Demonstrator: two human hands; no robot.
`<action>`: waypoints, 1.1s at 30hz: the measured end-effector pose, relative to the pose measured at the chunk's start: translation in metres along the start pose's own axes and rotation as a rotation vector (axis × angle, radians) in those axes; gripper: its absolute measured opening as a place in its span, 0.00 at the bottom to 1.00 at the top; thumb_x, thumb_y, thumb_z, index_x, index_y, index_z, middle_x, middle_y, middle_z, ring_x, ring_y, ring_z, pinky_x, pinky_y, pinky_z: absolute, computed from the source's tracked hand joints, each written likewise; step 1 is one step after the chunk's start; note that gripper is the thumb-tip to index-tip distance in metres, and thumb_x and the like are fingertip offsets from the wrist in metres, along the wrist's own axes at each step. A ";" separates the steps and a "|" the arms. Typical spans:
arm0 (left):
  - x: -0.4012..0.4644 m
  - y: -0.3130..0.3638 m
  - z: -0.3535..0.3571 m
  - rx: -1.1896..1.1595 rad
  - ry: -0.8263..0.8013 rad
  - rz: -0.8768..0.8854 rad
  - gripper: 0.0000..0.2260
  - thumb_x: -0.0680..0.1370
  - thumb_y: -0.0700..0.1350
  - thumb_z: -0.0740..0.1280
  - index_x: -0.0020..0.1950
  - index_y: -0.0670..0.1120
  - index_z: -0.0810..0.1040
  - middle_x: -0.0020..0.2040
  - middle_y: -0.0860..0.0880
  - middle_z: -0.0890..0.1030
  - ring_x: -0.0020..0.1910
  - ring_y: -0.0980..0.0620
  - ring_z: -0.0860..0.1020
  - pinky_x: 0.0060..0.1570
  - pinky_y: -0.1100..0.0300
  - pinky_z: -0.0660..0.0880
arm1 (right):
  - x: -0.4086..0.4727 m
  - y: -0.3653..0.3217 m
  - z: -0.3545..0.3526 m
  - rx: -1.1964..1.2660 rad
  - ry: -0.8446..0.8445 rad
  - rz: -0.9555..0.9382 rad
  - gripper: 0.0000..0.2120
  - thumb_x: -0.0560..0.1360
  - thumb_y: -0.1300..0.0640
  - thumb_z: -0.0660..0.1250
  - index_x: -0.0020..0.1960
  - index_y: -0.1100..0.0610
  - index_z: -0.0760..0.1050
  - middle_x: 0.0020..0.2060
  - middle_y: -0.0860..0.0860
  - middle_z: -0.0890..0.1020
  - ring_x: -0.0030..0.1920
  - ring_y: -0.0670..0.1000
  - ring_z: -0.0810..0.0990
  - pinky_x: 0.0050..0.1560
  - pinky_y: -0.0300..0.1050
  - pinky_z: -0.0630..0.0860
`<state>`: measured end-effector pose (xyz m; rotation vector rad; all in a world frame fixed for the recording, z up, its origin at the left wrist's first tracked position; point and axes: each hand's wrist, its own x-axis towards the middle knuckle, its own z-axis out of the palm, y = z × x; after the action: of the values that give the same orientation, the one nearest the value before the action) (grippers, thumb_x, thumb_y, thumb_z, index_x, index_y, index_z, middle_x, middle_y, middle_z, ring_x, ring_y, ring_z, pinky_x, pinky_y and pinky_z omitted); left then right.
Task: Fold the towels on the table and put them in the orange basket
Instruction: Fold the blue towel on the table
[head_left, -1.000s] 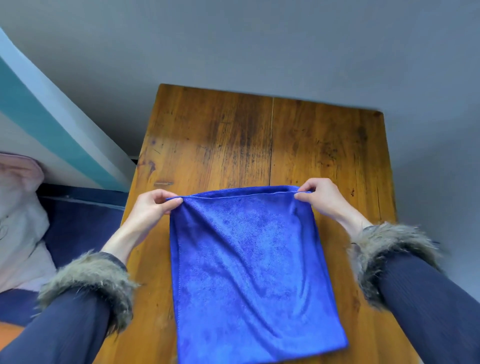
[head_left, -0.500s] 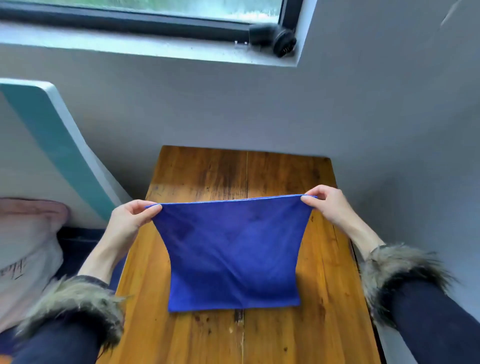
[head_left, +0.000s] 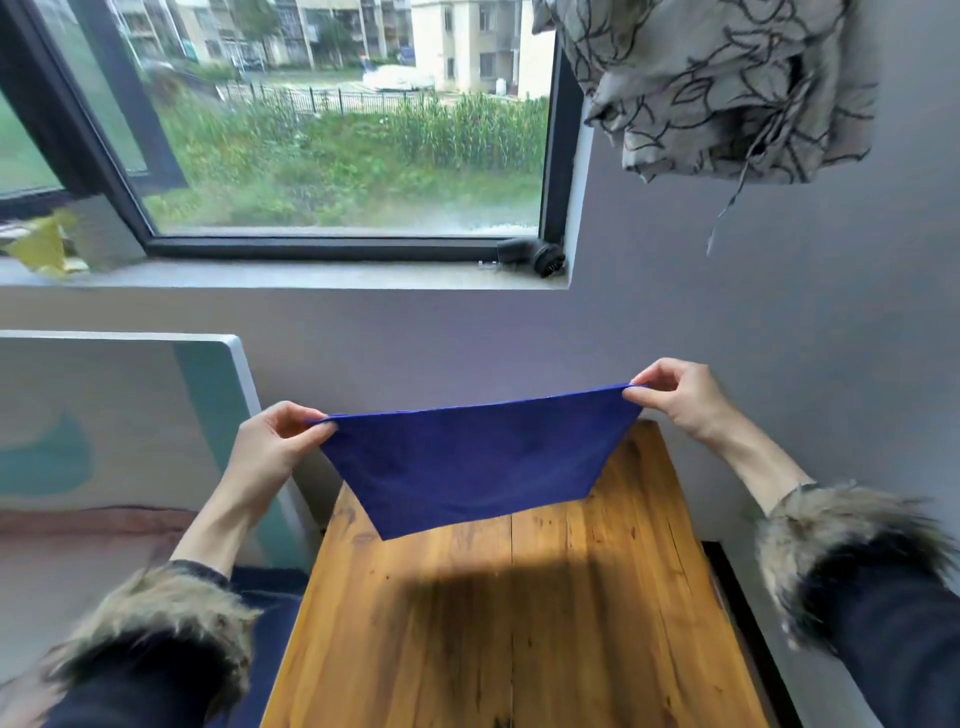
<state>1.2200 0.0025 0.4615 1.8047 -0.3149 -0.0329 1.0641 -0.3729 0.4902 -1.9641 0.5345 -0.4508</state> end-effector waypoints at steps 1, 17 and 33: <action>0.001 0.004 -0.001 -0.008 0.011 0.008 0.06 0.72 0.33 0.71 0.39 0.44 0.78 0.38 0.47 0.80 0.31 0.65 0.77 0.37 0.76 0.72 | 0.000 -0.004 -0.001 -0.018 0.012 -0.012 0.11 0.70 0.68 0.71 0.35 0.55 0.75 0.32 0.51 0.79 0.28 0.36 0.76 0.36 0.31 0.73; 0.021 0.014 -0.024 -0.123 0.043 -0.006 0.07 0.71 0.32 0.70 0.38 0.43 0.78 0.31 0.54 0.81 0.32 0.63 0.77 0.36 0.75 0.73 | -0.003 -0.040 0.003 0.464 -0.085 0.025 0.12 0.72 0.74 0.64 0.47 0.58 0.75 0.40 0.54 0.77 0.40 0.50 0.77 0.41 0.35 0.78; 0.050 -0.012 0.009 0.153 0.012 -0.046 0.04 0.73 0.40 0.72 0.45 0.41 0.81 0.42 0.45 0.81 0.43 0.50 0.77 0.45 0.61 0.71 | 0.025 -0.018 0.028 -0.177 0.224 0.086 0.04 0.73 0.65 0.67 0.44 0.57 0.79 0.39 0.53 0.80 0.42 0.51 0.75 0.45 0.39 0.68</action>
<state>1.2690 -0.0151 0.4554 1.9630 -0.2730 -0.0310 1.1031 -0.3584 0.4969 -2.0613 0.8223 -0.5903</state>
